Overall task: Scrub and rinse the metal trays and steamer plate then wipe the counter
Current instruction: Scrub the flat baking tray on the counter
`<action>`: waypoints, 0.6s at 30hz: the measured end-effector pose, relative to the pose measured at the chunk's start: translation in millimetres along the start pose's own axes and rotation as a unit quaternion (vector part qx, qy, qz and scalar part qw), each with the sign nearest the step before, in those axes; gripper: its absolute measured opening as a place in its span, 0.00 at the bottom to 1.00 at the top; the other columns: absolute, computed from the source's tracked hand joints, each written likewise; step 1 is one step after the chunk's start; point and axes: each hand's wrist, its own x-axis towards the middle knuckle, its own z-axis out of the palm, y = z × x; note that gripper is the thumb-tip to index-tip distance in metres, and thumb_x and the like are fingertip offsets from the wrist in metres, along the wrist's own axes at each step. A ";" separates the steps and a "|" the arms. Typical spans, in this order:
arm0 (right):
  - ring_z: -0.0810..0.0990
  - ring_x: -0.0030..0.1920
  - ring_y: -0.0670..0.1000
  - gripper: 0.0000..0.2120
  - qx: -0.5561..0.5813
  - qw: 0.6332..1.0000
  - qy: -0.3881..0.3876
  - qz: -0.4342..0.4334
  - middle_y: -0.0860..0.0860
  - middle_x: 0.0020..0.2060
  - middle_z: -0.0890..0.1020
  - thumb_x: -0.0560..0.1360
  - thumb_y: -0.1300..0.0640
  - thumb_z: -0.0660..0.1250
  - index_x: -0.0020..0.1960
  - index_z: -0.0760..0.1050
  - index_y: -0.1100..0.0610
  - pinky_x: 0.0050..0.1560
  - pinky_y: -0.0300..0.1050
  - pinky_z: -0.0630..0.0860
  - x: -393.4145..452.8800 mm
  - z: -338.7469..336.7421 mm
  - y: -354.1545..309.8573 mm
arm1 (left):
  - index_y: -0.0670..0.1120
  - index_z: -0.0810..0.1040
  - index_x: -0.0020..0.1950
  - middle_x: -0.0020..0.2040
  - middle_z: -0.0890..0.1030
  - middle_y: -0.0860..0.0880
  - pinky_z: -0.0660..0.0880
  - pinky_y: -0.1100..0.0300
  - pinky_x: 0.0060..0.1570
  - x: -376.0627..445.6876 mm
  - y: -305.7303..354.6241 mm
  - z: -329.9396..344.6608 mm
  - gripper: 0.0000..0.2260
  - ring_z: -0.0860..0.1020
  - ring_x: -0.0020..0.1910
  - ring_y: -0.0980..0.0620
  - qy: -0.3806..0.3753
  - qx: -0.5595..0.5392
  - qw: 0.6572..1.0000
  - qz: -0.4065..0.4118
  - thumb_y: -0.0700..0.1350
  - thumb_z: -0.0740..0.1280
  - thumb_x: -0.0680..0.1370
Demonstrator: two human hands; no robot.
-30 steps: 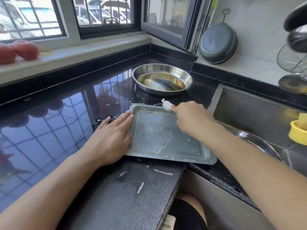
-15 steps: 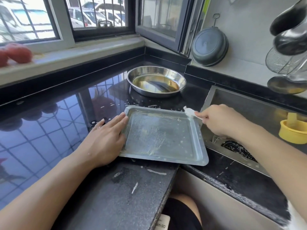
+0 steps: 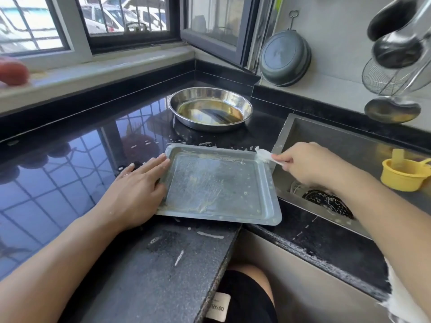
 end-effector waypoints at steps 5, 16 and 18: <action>0.78 0.62 0.56 0.20 -0.009 1.000 0.000 -0.009 0.52 0.67 0.79 0.85 0.55 0.60 0.73 0.71 0.39 0.60 0.53 0.78 11.9 -3.5 -4.2 | 0.57 0.53 0.85 0.84 0.49 0.61 0.47 0.52 0.82 -1.0 1.7 -2.3 0.28 0.50 0.83 0.60 -0.005 0.004 1.000 0.000 0.52 0.47 0.83; 0.71 0.32 0.49 0.19 0.055 0.997 -0.037 -0.038 0.45 0.36 0.79 0.84 0.56 0.62 0.68 0.75 0.37 0.35 0.45 0.70 -35.3 -7.6 2.4 | 0.55 0.53 0.85 0.84 0.49 0.60 0.46 0.52 0.82 -0.9 4.1 -1.2 0.27 0.49 0.83 0.60 -0.005 0.006 1.000 -0.011 0.47 0.53 0.85; 0.80 0.45 0.50 0.19 0.062 0.997 -0.020 -0.041 0.49 0.53 0.84 0.84 0.56 0.62 0.71 0.74 0.39 0.47 0.46 0.77 -16.6 -5.0 -0.3 | 0.55 0.53 0.85 0.84 0.50 0.60 0.46 0.52 0.82 -1.7 5.1 -2.2 0.27 0.50 0.83 0.59 -0.002 0.007 1.000 -0.015 0.48 0.53 0.85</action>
